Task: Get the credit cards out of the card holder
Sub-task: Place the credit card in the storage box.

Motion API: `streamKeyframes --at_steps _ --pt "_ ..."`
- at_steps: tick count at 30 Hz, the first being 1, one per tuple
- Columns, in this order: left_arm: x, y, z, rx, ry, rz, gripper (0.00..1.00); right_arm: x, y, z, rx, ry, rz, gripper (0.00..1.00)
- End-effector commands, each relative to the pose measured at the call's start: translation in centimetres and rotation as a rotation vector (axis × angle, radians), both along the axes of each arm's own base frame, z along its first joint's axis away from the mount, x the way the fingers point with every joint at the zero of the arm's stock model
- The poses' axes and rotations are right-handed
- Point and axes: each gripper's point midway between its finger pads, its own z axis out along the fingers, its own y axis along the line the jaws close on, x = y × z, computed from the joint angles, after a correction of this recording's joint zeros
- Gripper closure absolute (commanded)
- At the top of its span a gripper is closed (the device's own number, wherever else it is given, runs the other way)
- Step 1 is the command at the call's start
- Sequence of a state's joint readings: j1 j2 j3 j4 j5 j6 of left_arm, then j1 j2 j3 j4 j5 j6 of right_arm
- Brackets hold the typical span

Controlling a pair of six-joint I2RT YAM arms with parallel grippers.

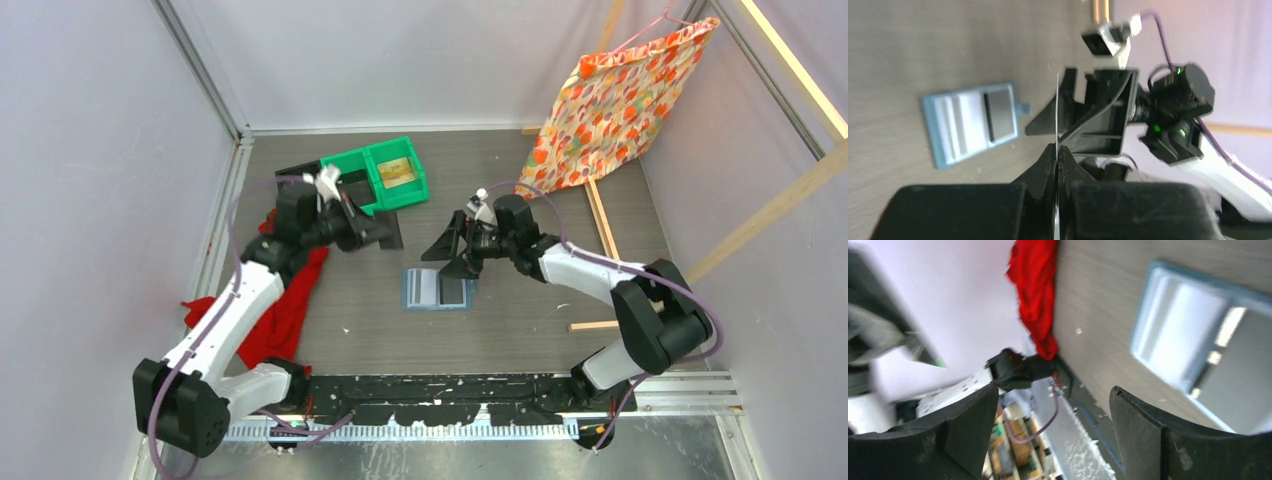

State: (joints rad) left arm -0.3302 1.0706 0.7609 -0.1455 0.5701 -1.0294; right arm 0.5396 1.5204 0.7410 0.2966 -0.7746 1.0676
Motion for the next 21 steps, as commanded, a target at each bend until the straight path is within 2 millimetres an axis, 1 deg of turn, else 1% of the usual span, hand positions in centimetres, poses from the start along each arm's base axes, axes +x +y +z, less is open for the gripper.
streamKeyframes --at_steps 1,2,3,4,5,6,10,12,14,16,18,21 --pt "1.2 7.9 0.6 0.634 -0.059 0.051 0.99 1.5 -5.6 -1.2 -0.341 -0.088 -0.086 0.14" --pt "2.0 9.4 0.9 0.744 -0.059 0.06 0.99 1.8 -6.7 -1.4 -0.396 -0.094 -0.107 0.14" --pt "3.6 10.6 1.0 0.859 -0.073 0.057 1.0 2.2 -7.7 -1.6 -0.445 -0.101 -0.133 0.14" --pt "4.7 11.8 2.0 0.945 -0.099 0.087 0.99 2.2 -8.2 -1.5 -0.463 -0.106 -0.142 0.14" --pt "6.5 12.7 1.9 1.063 -0.12 0.072 0.99 2.5 -8.7 -1.4 -0.478 -0.112 -0.162 0.14" --pt "8.0 13.1 2.1 1.147 -0.16 0.046 0.99 2.5 -9.0 -1.4 -0.481 -0.112 -0.17 0.14" --pt "13.1 12.8 2.0 1.436 -0.365 -0.12 1.0 2.1 -9.5 -1.3 -0.49 -0.104 -0.194 0.14" --pt "15.5 12.5 1.8 1.547 -0.458 -0.16 1.0 1.9 -9.9 -1.6 -0.5 -0.098 -0.209 0.14" --pt "17.5 11.8 1.8 1.621 -0.563 -0.194 1.0 1.8 -10.2 -1.9 -0.504 -0.087 -0.208 0.14" --pt "19.0 10.8 2.1 1.655 -0.663 -0.216 1.0 1.8 -10.7 -2.3 -0.531 -0.075 -0.199 0.14" --pt "20.1 10.1 2.2 1.68 -0.746 -0.244 1.0 2.0 -11.3 -2.3 -0.555 -0.066 -0.196 0.14" --pt "21.1 9.6 1.4 1.757 -0.873 -0.349 1.0 2.5 -12.1 -1.7 -0.561 -0.073 -0.214 0.14"
